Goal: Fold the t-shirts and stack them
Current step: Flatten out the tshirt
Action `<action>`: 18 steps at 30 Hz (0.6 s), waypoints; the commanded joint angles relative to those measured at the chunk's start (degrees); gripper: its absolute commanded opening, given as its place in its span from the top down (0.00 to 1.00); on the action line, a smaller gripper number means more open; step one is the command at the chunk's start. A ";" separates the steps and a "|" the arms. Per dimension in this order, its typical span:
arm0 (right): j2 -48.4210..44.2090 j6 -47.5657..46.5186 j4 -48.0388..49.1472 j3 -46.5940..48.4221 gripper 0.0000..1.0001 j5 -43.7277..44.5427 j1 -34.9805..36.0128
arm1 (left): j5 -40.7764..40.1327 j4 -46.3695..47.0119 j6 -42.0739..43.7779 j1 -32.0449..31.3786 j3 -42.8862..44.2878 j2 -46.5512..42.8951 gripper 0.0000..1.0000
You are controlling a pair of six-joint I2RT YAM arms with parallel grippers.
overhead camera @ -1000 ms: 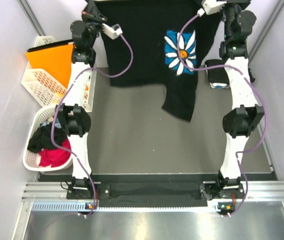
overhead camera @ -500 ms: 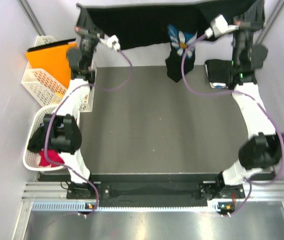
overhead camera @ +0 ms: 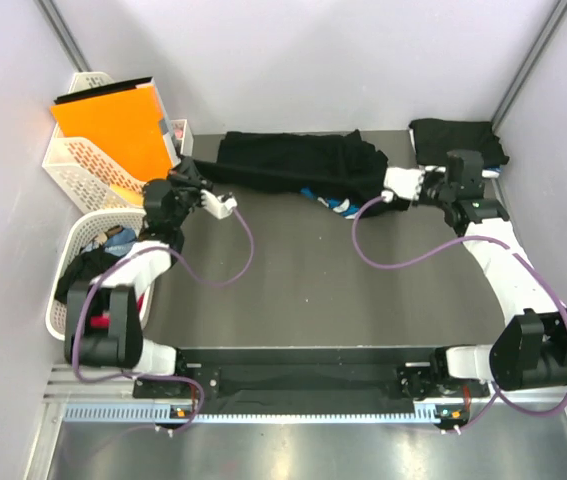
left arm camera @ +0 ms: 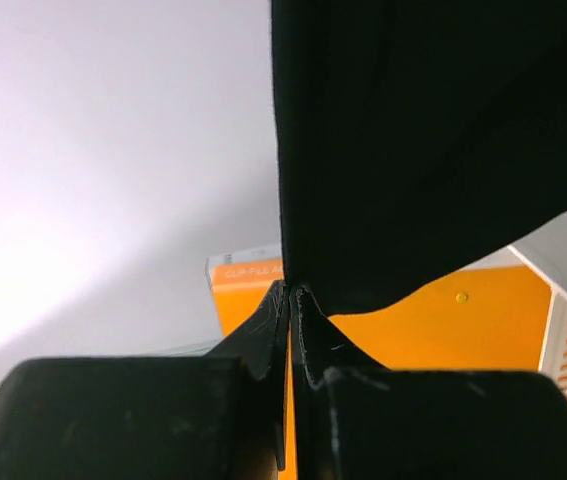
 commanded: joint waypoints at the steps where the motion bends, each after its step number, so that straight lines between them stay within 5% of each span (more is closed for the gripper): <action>1: -1.09 2.40 -18.83 3.73 1.00 -1.05 -0.48 | 9.27 -14.70 1.12 2.63 0.44 -11.51 1.00; 5: 0.58 7.40 -28.28 16.82 1.00 -2.63 -3.12 | 9.82 -30.30 -10.83 2.72 12.54 -13.63 1.00; 11: 3.29 10.39 -52.78 44.76 1.00 -9.22 -4.27 | 13.50 -64.78 -20.07 2.81 46.53 -11.09 1.00; 15: 6.03 12.60 -62.77 60.50 1.00 -10.28 -4.36 | 14.91 -74.47 -24.56 2.81 52.39 -12.57 1.00; 18: 2.36 12.34 -61.11 60.44 1.00 -7.65 -4.36 | 15.09 -76.41 -24.91 2.81 52.48 -15.38 1.00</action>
